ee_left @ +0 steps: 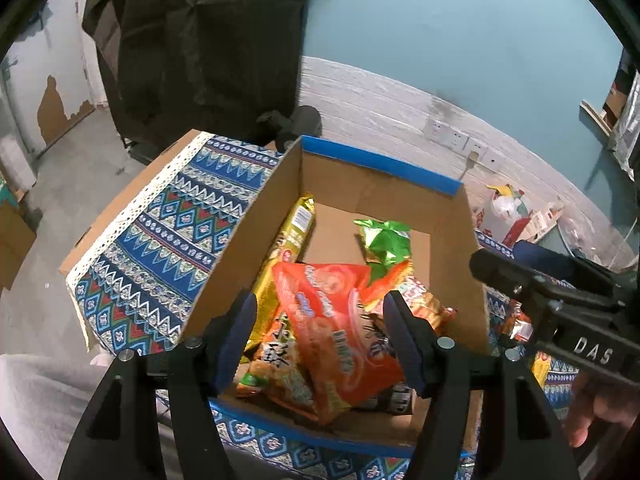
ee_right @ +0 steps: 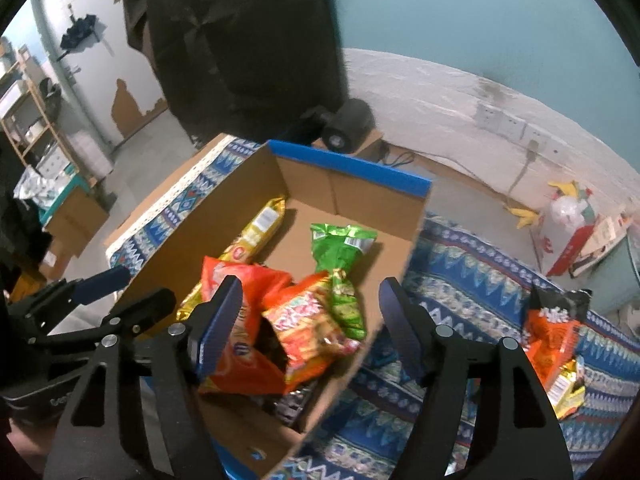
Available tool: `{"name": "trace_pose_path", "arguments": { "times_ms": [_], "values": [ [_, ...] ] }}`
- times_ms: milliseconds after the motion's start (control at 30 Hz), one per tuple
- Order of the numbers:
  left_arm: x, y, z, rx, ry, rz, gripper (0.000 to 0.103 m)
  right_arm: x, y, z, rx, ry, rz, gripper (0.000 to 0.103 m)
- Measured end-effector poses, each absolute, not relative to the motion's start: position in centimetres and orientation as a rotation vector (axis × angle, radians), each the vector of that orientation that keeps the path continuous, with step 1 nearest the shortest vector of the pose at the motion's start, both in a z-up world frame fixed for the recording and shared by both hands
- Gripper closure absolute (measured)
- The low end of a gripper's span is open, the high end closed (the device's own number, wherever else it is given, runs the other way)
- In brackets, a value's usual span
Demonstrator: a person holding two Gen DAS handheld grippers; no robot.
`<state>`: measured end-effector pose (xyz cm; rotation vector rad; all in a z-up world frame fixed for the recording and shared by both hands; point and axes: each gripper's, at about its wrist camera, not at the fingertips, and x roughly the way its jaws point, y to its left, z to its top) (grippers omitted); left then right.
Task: Organize snacks
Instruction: 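Move both grippers back to the remaining bags on the blanket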
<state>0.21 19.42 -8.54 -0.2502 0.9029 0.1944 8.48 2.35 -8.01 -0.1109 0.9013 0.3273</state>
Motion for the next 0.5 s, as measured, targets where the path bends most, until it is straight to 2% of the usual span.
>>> {"name": "trace_pose_path", "arguments": {
  "times_ms": [500],
  "values": [
    [0.6, 12.8, -8.2, -0.177, 0.927, 0.042, 0.036, 6.0, -5.9, -7.2, -0.082, 0.906, 0.192, 0.030]
  ]
}}
